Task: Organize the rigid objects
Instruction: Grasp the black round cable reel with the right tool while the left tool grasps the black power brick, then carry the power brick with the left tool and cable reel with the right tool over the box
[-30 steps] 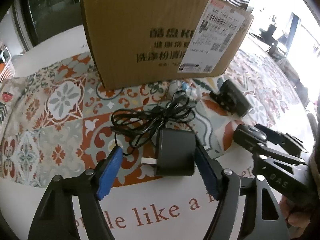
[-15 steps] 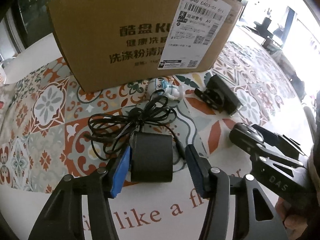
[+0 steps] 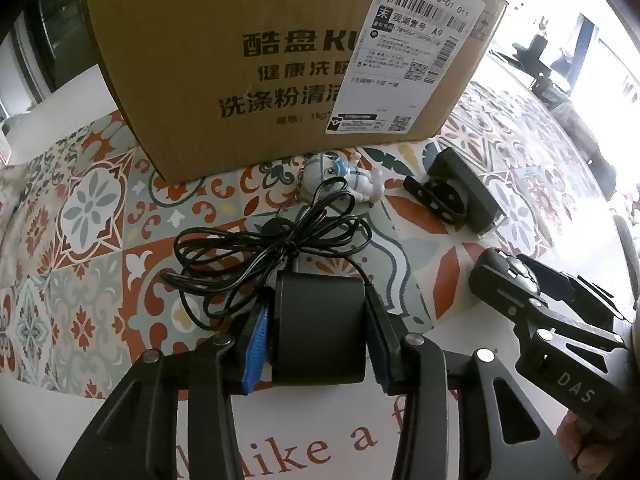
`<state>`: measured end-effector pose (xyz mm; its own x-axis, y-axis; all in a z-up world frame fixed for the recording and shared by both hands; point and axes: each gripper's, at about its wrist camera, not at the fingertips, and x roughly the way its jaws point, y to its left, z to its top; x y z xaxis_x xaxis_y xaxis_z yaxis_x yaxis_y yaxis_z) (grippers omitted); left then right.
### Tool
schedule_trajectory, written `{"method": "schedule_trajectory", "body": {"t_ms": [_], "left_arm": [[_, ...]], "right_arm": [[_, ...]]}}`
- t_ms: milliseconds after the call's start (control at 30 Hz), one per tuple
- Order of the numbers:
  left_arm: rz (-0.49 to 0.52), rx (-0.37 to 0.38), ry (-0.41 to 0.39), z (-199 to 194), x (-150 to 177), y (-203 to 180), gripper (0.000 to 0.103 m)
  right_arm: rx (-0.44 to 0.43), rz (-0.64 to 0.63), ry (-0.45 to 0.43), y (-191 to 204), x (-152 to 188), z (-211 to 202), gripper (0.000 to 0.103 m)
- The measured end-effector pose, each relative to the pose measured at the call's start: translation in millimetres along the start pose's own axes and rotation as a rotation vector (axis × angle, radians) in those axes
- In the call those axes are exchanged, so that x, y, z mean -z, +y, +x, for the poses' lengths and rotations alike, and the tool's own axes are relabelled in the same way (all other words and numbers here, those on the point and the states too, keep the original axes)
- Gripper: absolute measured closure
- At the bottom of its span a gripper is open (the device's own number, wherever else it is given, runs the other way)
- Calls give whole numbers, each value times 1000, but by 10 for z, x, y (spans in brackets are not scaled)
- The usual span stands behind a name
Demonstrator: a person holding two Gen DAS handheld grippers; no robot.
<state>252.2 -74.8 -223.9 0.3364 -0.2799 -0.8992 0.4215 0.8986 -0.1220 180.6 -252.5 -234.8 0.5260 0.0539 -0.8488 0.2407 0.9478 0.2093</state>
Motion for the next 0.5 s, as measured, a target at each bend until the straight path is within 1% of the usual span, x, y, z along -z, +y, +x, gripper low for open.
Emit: {"method": "schedule_trajectory", "body": {"t_ms": [267,500], "left_arm": [[-13,12,-37,-250,89,16,61],[-16,-6,-109,-631,131,21,61]], "right_arm": [[5,-12,-6,58,2,-149,45],[9,-40,-38,163,-1,-453,45]]}}
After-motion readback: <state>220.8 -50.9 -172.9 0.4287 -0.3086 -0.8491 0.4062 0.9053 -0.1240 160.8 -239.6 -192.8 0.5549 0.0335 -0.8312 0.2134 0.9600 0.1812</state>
